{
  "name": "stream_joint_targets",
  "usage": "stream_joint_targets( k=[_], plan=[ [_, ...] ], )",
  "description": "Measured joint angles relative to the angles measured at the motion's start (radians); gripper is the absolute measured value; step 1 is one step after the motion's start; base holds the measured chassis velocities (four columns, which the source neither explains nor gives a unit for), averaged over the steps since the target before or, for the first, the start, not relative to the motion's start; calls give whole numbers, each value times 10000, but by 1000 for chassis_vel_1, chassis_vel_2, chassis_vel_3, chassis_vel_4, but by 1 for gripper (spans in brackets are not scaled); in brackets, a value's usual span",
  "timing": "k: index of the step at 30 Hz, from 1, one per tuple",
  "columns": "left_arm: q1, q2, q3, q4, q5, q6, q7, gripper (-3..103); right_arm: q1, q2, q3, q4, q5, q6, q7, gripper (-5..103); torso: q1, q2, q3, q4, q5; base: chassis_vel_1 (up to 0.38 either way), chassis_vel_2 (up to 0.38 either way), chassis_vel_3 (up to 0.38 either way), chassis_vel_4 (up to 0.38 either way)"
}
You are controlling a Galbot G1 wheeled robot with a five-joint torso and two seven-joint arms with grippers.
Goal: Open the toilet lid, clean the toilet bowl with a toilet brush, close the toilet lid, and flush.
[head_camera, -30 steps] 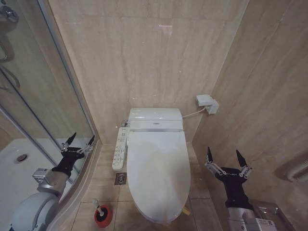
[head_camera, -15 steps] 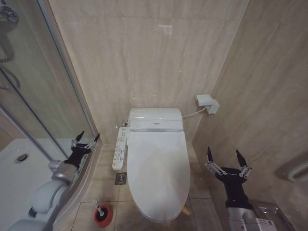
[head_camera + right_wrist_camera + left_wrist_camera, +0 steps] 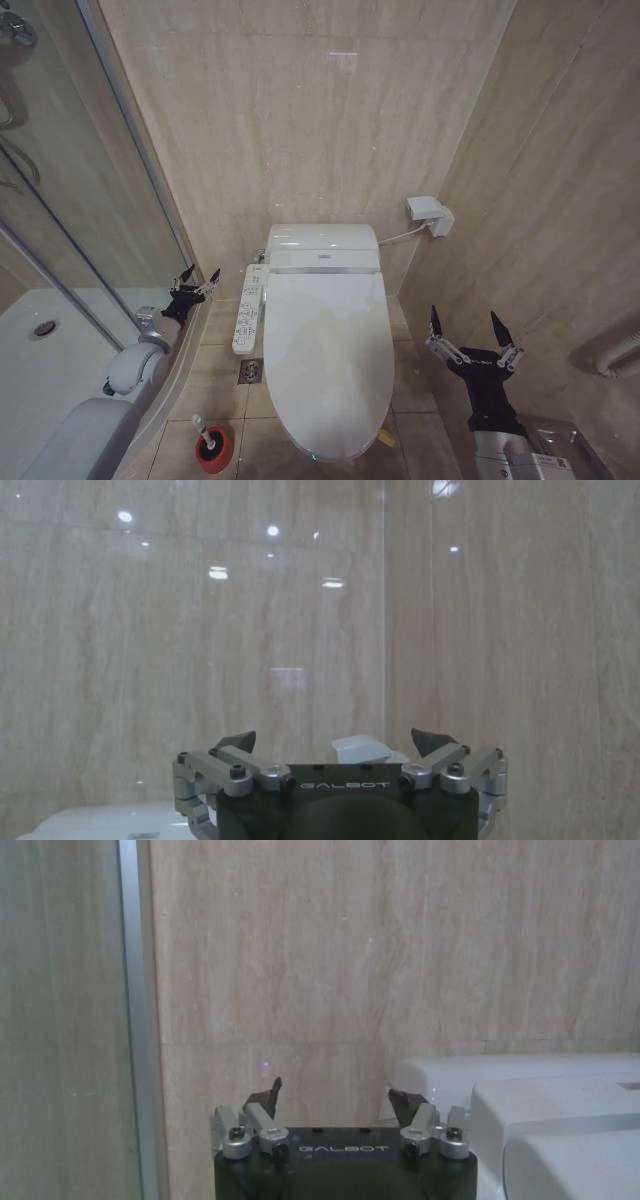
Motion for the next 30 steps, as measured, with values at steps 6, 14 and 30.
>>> stream_joint_targets(
  k=[6,14,30],
  plan=[
    [-855,-46,762,798,-172,-194,132,72,0,0,0,0,0,0,0,100,0,0,0,0,0,0,0,0,0],
    [-3228,-241,2862,2933,-667,-709,512,58,0,-1,-1,0,0,0,-2,100,1,0,0,-7,0,0,0,0,0],
    [-5635,-913,4187,5240,-992,-1250,1093,4,0,1,-1,-1,0,0,0,100,0,0,0,-9,0,0,0,0,0]
  ],
)
